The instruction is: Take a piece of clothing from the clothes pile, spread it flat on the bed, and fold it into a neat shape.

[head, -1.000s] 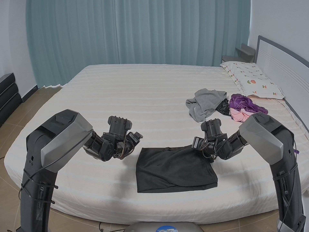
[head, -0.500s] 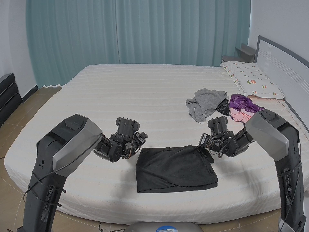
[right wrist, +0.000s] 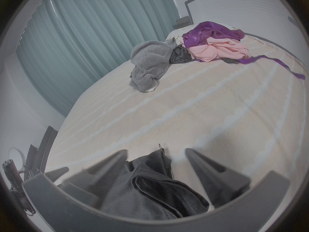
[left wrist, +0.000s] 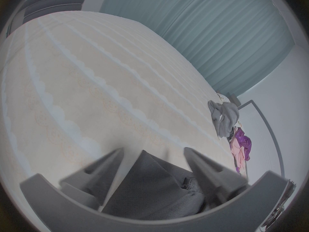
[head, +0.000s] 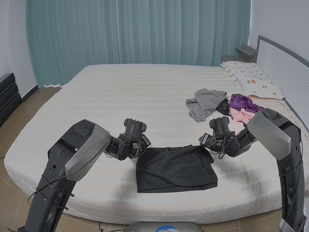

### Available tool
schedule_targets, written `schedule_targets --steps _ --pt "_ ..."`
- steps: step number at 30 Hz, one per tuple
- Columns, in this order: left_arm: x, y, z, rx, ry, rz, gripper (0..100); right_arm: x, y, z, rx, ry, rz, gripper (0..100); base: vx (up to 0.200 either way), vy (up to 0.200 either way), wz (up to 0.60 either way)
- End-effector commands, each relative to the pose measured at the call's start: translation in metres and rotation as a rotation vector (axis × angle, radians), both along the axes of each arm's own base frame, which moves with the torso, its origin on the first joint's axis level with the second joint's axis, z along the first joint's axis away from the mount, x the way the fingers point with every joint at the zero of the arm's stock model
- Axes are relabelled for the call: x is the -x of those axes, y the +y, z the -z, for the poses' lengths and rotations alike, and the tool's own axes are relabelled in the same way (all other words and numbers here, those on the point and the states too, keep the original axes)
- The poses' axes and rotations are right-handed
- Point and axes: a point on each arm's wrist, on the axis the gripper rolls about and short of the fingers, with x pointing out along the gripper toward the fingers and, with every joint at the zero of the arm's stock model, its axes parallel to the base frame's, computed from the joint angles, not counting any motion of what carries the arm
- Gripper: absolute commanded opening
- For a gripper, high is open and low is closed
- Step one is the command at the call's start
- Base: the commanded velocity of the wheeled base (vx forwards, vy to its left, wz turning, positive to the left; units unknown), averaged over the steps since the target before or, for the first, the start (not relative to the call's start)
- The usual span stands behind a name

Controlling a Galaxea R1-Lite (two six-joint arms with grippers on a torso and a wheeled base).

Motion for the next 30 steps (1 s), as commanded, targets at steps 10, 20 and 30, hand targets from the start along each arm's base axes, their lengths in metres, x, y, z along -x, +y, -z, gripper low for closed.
schedule_targets --steps 10,20,30 --pt "-0.001 -0.009 0.013 -0.015 0.009 0.022 0 0.001 0.002 -0.001 -0.019 0.002 0.006 100 0.000 0.000 0.00" --pt "-0.004 0.003 0.006 -0.035 -0.014 -0.105 0 0.001 0.003 -0.001 -0.019 0.005 0.002 100 0.000 0.000 0.00" --pt "0.000 -0.009 0.011 -0.015 0.002 -0.017 100 0.003 0.007 0.002 -0.019 0.010 -0.006 100 0.000 0.000 0.00"
